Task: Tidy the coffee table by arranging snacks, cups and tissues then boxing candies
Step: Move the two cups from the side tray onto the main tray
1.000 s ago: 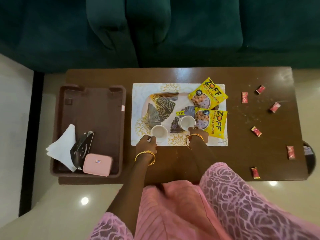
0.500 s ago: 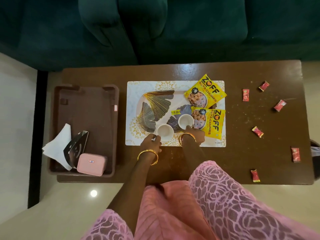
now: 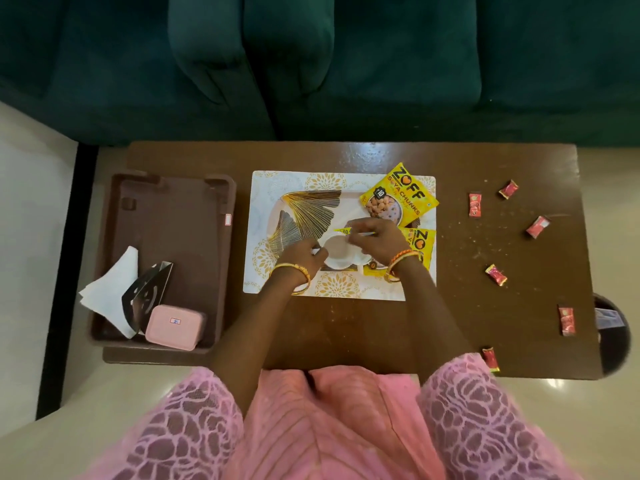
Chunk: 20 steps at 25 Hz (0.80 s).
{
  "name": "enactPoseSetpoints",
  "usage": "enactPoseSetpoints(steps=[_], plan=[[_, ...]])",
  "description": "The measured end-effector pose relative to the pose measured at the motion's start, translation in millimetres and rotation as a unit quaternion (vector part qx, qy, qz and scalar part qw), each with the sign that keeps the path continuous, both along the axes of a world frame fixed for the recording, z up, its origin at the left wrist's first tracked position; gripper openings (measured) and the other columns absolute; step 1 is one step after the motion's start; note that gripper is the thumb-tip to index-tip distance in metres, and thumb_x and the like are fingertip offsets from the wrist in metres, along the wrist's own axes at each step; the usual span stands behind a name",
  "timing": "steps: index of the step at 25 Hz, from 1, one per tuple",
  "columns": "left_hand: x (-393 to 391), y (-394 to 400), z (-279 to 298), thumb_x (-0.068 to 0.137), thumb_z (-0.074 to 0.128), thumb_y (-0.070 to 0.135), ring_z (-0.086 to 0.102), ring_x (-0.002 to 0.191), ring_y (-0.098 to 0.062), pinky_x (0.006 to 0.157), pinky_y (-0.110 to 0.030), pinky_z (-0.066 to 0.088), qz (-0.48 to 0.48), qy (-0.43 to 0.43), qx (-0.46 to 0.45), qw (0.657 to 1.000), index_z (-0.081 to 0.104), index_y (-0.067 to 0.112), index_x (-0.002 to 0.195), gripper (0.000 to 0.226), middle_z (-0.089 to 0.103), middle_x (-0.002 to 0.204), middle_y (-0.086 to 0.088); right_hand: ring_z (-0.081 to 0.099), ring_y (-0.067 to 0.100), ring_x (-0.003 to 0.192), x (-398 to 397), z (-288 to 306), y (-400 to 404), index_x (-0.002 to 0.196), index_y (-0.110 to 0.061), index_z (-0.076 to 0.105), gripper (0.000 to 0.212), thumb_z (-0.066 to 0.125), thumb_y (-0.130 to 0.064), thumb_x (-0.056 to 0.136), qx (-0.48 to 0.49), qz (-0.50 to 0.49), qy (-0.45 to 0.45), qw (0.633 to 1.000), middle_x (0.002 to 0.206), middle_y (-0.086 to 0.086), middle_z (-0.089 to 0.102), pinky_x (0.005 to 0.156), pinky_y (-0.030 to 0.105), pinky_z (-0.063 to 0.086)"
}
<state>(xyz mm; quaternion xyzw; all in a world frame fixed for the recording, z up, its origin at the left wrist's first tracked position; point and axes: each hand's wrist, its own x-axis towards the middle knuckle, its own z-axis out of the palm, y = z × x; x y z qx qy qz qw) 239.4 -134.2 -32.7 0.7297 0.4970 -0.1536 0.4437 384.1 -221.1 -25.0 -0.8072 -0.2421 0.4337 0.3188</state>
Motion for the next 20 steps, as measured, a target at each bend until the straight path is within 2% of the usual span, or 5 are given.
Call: enactPoseSetpoints(steps=[5,10,14,17,20], plan=[[41,22,7,0.091,0.052,0.03,0.062,0.099,-0.035,0.081,-0.034,0.048,-0.074,-0.013,0.006,0.997,0.06,0.007,0.106,0.029,0.069,0.107,-0.02,0.065,0.029,0.097,26,-5,17,0.103,-0.004,0.071,0.022,0.064,-0.007,0.082,-0.014,0.105,-0.122,0.987,0.105,0.018,0.072,0.086,0.03,0.048],[50,15,-20,0.09,0.055,0.029,0.063,0.103,-0.041,0.09,-0.051,0.052,0.205,-0.087,-0.057,0.973,0.047,0.016,0.125,0.037,0.064,0.118,-0.023,0.066,0.032,0.095,51,-31,21,0.1,-0.002,0.071,0.023,0.067,-0.009,0.079,-0.027,-0.078,-0.13,0.988,0.1,0.021,0.072,0.088,0.034,0.049],[32,-23,-57,0.089,0.05,0.003,0.056,0.061,-0.026,0.049,-0.026,0.049,0.365,-0.028,-0.236,0.9,0.054,0.0,0.122,0.033,0.061,0.101,-0.027,0.067,0.029,0.093,56,-55,24,0.1,-0.001,0.071,0.025,0.068,-0.008,0.077,-0.076,-0.14,-0.092,0.983,0.1,0.022,0.072,0.066,0.01,0.044],[36,-44,-67,0.092,0.048,-0.002,0.056,0.068,-0.026,0.061,-0.031,0.049,0.471,-0.049,-0.321,0.82,0.049,0.002,0.124,0.032,0.06,0.096,-0.026,0.067,0.025,0.085,47,-71,23,0.098,0.002,0.071,0.024,0.068,-0.008,0.077,-0.085,-0.169,-0.073,0.979,0.097,0.023,0.073,0.056,0.002,0.038],[49,-55,-64,0.093,0.049,0.001,0.061,0.091,-0.033,0.078,-0.036,0.052,0.501,-0.072,-0.359,0.784,0.055,0.009,0.1,0.012,0.059,0.106,-0.023,0.066,0.033,0.094,41,-80,22,0.101,0.002,0.07,0.026,0.066,-0.01,0.078,-0.096,-0.165,-0.074,0.979,0.101,0.023,0.072,0.079,0.025,0.047]])
